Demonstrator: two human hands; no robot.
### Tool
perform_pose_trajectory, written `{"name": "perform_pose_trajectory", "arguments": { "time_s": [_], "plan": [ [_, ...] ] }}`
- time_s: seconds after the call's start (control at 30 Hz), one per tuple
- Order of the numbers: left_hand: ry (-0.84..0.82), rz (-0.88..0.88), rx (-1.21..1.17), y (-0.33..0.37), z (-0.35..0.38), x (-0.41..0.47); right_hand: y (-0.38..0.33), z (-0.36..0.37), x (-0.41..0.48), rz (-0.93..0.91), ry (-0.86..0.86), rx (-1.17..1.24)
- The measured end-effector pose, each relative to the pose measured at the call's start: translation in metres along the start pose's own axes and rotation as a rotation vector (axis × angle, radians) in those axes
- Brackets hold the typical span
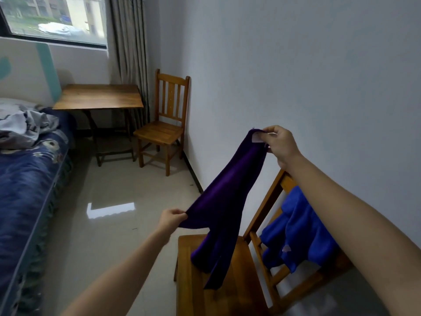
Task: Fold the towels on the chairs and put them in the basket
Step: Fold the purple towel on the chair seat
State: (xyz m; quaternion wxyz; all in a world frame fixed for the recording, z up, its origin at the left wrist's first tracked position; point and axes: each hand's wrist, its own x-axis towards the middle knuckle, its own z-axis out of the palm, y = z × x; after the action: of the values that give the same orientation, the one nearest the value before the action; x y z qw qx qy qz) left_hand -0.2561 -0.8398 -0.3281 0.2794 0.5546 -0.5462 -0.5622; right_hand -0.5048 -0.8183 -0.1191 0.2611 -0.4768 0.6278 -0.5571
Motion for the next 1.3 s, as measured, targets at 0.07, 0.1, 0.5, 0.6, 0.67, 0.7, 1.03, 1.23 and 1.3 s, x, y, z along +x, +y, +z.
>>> {"name": "perform_pose_trajectory", "arguments": {
  "time_s": [0.07, 0.1, 0.5, 0.6, 0.67, 0.7, 1.03, 1.23, 1.3],
  "plan": [
    [0.075, -0.014, -0.040, 0.001, -0.022, 0.005, 0.011, -0.016, -0.002, 0.030, -0.043, -0.074],
    [0.112, -0.004, -0.048, 0.003, -0.034, 0.009, 0.017, -0.024, -0.003, 0.046, -0.070, -0.113],
    [0.402, 0.388, 0.261, 0.081, -0.068, 0.052, 0.074, -0.052, 0.016, 0.197, 0.110, -0.083],
    [0.456, 0.483, 0.212, 0.124, -0.071, 0.053, 0.067, -0.055, 0.032, 0.153, 0.230, -0.076],
    [0.433, 0.535, 0.102, 0.153, -0.073, 0.054, 0.057, -0.057, 0.044, 0.119, 0.275, -0.063],
    [0.408, 0.557, 0.037, 0.167, -0.074, 0.053, 0.051, -0.058, 0.049, 0.102, 0.294, -0.050],
    [0.315, 0.678, -0.271, 0.212, -0.076, 0.040, 0.027, -0.070, 0.060, 0.002, 0.292, 0.034],
    [0.256, 0.613, -0.343, 0.190, -0.071, 0.031, 0.047, -0.073, 0.045, 0.023, 0.306, -0.017],
    [0.240, 0.590, -0.354, 0.180, -0.068, 0.026, 0.056, -0.071, 0.037, 0.031, 0.313, -0.048]
  ]
}}
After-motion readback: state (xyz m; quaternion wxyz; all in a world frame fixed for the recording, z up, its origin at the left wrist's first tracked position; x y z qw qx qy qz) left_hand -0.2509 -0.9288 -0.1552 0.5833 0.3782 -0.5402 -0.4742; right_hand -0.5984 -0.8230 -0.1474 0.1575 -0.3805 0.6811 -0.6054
